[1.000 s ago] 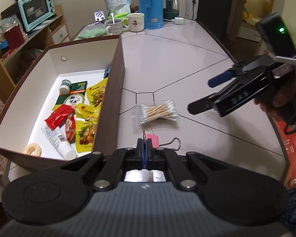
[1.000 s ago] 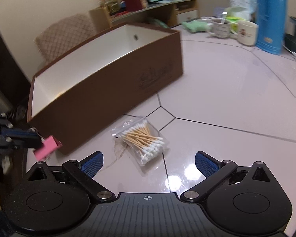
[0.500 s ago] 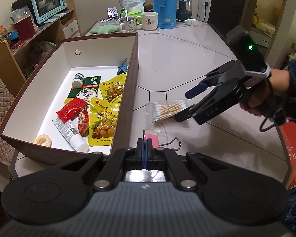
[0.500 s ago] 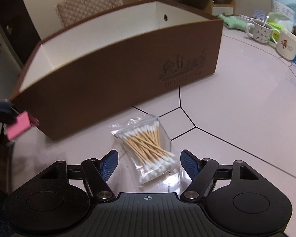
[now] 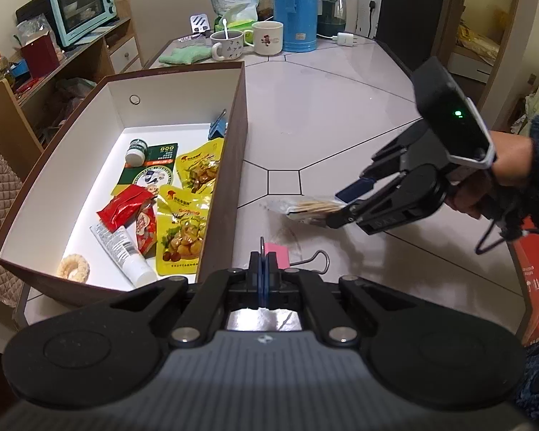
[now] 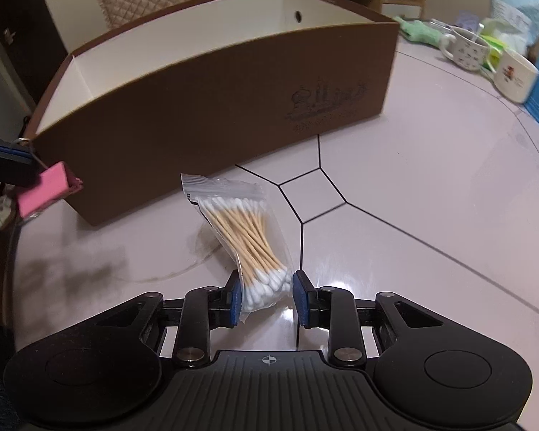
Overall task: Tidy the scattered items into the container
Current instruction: 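Grasp the cotton swab bag with the right tool while the left holds the pink clip, then carry the pink clip and cotton swab bag over the box with both tools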
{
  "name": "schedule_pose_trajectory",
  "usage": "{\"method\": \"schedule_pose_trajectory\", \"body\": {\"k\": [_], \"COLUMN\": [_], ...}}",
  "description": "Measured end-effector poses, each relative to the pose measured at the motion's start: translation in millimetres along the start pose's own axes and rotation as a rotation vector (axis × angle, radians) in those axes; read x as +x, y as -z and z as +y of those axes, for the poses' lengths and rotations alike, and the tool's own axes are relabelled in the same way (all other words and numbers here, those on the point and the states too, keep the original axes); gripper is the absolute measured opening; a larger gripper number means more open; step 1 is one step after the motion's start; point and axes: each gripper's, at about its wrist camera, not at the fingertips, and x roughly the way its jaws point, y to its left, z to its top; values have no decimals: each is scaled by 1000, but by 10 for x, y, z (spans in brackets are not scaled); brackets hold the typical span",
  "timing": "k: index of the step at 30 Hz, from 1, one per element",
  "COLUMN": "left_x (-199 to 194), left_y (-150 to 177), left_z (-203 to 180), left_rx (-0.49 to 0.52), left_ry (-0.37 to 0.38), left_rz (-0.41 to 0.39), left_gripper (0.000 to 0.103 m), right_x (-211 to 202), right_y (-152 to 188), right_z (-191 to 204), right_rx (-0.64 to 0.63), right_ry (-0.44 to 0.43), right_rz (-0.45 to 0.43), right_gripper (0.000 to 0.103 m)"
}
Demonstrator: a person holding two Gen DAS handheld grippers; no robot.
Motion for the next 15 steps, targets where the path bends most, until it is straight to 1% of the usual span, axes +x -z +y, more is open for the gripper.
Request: {"method": "schedule_pose_trajectory", "body": {"k": [5, 11, 15], "left_x": [-31, -143, -220], "left_y": [-32, -103, -158], "left_z": [-52, -77, -59], "left_rx": [15, 39, 57], "left_ry": [12, 23, 27], "left_rz": [-21, -68, -101], "left_gripper": [0, 0, 0], "right_x": [-244, -530, -718], "right_y": [35, 8, 34], "right_z": [-2, 59, 228], "right_rx": [53, 81, 93], "right_ry": [19, 60, 82], "right_rz": [-22, -77, -110], "right_gripper": [29, 29, 29]}}
